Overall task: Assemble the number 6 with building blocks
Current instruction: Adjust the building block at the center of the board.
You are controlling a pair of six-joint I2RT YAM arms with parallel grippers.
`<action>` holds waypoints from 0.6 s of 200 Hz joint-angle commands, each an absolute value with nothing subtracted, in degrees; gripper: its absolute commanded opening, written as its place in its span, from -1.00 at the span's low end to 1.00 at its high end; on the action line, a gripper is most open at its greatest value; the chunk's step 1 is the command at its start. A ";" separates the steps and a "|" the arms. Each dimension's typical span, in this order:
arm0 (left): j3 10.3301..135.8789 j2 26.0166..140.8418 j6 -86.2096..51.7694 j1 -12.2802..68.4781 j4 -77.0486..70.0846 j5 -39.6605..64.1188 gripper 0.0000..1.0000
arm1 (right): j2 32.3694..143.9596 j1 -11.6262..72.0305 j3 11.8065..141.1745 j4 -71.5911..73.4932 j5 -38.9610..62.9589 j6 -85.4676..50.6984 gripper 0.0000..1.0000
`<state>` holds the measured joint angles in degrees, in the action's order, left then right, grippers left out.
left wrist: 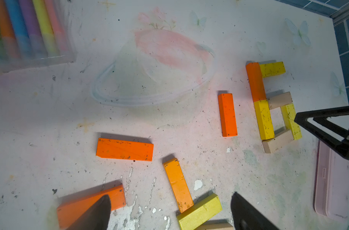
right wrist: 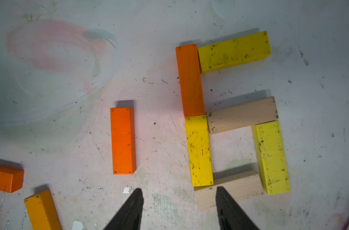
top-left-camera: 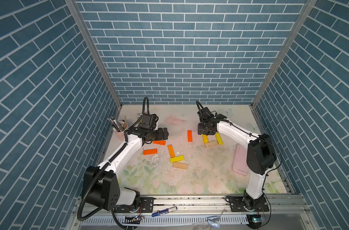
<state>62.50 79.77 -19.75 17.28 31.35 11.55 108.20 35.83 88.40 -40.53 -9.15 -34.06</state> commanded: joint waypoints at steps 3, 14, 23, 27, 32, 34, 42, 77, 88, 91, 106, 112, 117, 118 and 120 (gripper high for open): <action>64.24 80.69 -19.69 17.49 32.47 10.89 0.89 | 107.00 35.68 85.15 -43.51 -9.02 -33.71 0.12; 64.18 80.91 -19.58 17.49 32.43 10.84 0.89 | 105.88 35.68 82.80 -43.35 -8.78 -33.99 0.07; 64.25 81.08 -19.52 17.49 32.51 10.94 0.89 | 104.88 35.68 80.65 -42.85 -7.91 -34.46 -0.03; 64.26 81.16 -19.48 17.45 32.52 10.92 0.89 | 104.37 35.68 79.69 -42.53 -7.39 -34.68 -0.07; 64.42 81.36 -19.46 17.34 32.54 11.06 0.89 | 103.81 35.77 78.38 -42.04 -6.68 -35.08 -0.12; 64.42 81.36 -19.43 17.39 32.52 11.09 0.89 | 103.58 35.79 77.91 -41.89 -6.46 -35.25 -0.13; 64.51 81.48 -19.50 17.40 32.49 11.20 0.89 | 102.81 36.02 75.91 -41.18 -5.44 -35.87 -0.17; 64.73 82.16 -19.50 17.39 32.33 11.82 0.89 | 100.64 37.34 69.58 -38.85 -3.57 -38.12 -0.29; 64.78 82.17 -19.50 17.28 32.25 12.08 0.89 | 100.72 37.50 68.60 -38.10 -3.12 -38.61 -0.31; 64.74 82.25 -19.55 17.30 32.21 12.12 0.89 | 100.84 37.53 68.41 -37.95 -3.11 -38.73 -0.32; 64.78 82.34 -19.56 17.31 32.08 12.34 0.89 | 101.40 37.68 67.84 -37.03 -2.43 -39.10 -0.39; 64.85 82.33 -19.54 17.29 32.05 12.46 0.89 | 101.59 37.71 67.68 -36.53 -2.13 -39.11 -0.40; 64.85 82.27 -19.60 17.29 32.03 12.48 0.89 | 101.77 37.76 67.53 -36.07 -1.88 -39.19 -0.40; 64.81 82.31 -19.60 17.30 32.06 12.48 0.89 | 101.82 37.78 67.51 -36.01 -1.87 -39.19 -0.40; 64.83 82.41 -19.60 17.31 32.07 12.48 0.89 | 101.94 37.79 67.50 -35.90 -1.85 -39.24 -0.40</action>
